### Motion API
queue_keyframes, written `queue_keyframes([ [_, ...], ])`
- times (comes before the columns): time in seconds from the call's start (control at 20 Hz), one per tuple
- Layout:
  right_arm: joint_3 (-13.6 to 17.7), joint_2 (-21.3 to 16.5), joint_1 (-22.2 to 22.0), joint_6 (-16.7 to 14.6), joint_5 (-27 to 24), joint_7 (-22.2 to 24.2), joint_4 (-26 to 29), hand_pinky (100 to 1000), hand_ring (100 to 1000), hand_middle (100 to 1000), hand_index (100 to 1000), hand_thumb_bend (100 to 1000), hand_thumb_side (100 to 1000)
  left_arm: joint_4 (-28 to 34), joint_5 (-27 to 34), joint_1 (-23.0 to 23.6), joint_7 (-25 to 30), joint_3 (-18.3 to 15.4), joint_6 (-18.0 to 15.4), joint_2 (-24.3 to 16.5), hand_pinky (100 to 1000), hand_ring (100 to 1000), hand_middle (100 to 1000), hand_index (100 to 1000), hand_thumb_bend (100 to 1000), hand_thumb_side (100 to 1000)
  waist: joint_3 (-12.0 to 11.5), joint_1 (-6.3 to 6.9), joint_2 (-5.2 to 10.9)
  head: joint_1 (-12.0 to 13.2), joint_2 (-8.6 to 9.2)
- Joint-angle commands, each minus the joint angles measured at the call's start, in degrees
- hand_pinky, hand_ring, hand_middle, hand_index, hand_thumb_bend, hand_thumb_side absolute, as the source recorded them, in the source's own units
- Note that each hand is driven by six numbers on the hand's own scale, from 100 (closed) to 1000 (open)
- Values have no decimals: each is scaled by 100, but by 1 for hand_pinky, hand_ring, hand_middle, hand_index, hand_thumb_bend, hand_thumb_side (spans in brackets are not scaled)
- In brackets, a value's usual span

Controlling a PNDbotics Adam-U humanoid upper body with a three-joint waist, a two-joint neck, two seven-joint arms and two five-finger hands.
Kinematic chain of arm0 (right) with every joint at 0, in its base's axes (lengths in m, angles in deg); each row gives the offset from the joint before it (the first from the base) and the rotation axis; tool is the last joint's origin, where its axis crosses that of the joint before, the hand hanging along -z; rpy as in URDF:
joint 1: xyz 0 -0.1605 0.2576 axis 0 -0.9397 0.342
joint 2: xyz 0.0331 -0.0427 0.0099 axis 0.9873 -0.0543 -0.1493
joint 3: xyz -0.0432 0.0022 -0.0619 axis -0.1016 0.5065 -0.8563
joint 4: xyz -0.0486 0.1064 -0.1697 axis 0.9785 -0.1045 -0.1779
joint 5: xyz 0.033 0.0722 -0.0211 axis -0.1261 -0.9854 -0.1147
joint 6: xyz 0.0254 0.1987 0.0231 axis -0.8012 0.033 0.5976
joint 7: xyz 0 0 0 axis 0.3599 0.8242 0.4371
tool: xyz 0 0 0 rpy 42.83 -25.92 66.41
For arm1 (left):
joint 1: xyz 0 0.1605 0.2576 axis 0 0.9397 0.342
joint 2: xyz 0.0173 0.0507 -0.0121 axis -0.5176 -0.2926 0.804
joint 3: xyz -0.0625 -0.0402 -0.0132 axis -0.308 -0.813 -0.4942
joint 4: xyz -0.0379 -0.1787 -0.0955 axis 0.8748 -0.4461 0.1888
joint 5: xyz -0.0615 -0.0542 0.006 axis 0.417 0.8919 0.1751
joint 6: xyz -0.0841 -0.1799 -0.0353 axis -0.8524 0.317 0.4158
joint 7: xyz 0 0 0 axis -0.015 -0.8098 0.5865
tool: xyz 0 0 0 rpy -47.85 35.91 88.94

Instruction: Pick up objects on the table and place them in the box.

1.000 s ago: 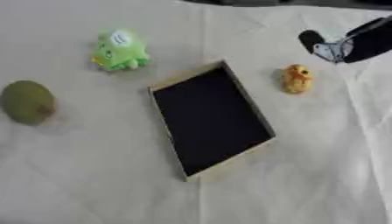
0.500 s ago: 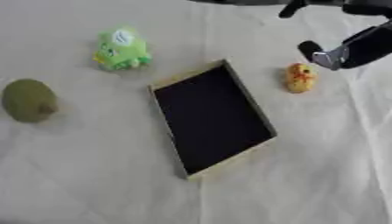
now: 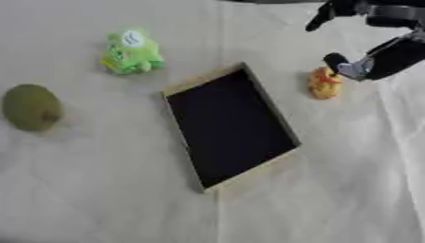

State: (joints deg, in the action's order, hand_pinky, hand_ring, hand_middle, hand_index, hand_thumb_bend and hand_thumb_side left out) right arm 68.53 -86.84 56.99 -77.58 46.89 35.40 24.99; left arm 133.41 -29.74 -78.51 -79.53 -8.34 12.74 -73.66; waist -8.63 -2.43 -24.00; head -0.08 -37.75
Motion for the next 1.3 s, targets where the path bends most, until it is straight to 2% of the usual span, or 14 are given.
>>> queue_keyframes([
  [0.05, 35, -86, 39, -94, 239, -54, -111, 914, 978, 822, 889, 100, 383, 113, 27, -45, 26, -44, -9, -139, 885, 667, 770, 904, 100, 591, -10, 21, 100, 2, 10],
  [0.45, 37, 11, -119, -200, 540, -144, -446, 920, 974, 818, 892, 100, 412, 113, 51, -50, 67, -44, 4, -111, 886, 665, 769, 903, 100, 592, -16, 31, 55, 13, 14],
  [0.7, 72, 72, -149, -212, 833, -236, -551, 917, 954, 805, 898, 100, 468, 113, 71, -43, 93, -47, 12, -86, 886, 664, 769, 901, 100, 592, -19, 45, 33, 7, 32],
  [1.3, 124, 219, -135, -226, 1206, -559, -996, 910, 951, 813, 903, 109, 482, 113, 114, -21, 141, -67, 33, -43, 888, 662, 768, 900, 100, 592, -38, 43, -23, 16, 65],
])
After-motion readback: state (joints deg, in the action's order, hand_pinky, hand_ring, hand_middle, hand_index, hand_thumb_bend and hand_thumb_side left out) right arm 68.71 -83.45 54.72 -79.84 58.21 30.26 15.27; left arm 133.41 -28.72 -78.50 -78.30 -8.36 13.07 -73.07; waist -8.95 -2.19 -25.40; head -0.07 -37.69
